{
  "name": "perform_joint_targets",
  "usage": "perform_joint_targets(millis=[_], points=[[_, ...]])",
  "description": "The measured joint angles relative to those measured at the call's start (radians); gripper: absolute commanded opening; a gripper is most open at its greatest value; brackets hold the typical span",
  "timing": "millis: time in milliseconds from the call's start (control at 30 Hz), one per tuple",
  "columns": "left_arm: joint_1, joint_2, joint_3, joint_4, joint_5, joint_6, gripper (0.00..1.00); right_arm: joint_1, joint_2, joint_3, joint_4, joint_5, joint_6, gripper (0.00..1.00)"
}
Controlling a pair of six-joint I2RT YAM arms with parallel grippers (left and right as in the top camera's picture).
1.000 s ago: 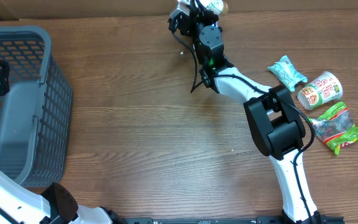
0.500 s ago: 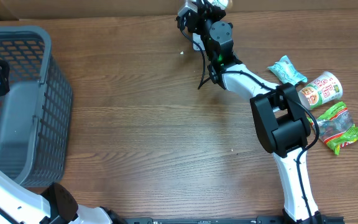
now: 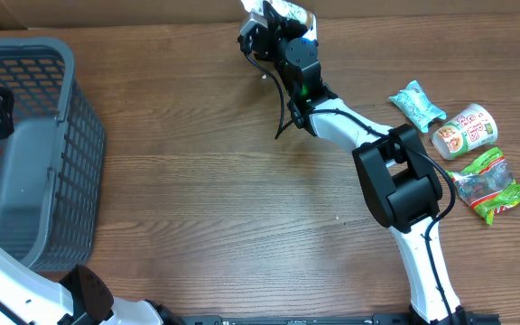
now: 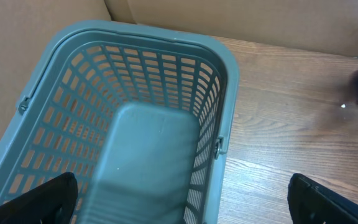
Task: Scan the item barcode
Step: 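Lift the tube and hold its barcode in front of the scanner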
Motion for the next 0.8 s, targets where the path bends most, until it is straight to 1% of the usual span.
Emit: perform_joint_targets(millis=[167, 333, 433, 533, 800], points=[[0.000, 0.000, 0.000, 0.000, 0.000, 0.000, 1.00, -0.003, 0.000, 0.000, 0.002, 0.001, -0.043, 0.04], [0.000, 0.000, 0.000, 0.000, 0.000, 0.000, 1.00, -0.005, 0.000, 0.000, 0.000, 0.012, -0.128, 0.04], [0.000, 0.000, 0.000, 0.000, 0.000, 0.000, 1.00, -0.009, 0.000, 0.000, -0.045, 0.017, -0.157, 0.04], [0.000, 0.000, 0.000, 0.000, 0.000, 0.000, 1.00, -0.018, 0.000, 0.000, -0.097, 0.022, -0.167, 0.04], [0.000, 0.000, 0.000, 0.000, 0.000, 0.000, 1.00, -0.069, 0.000, 0.000, -0.098, 0.066, -0.179, 0.04]])
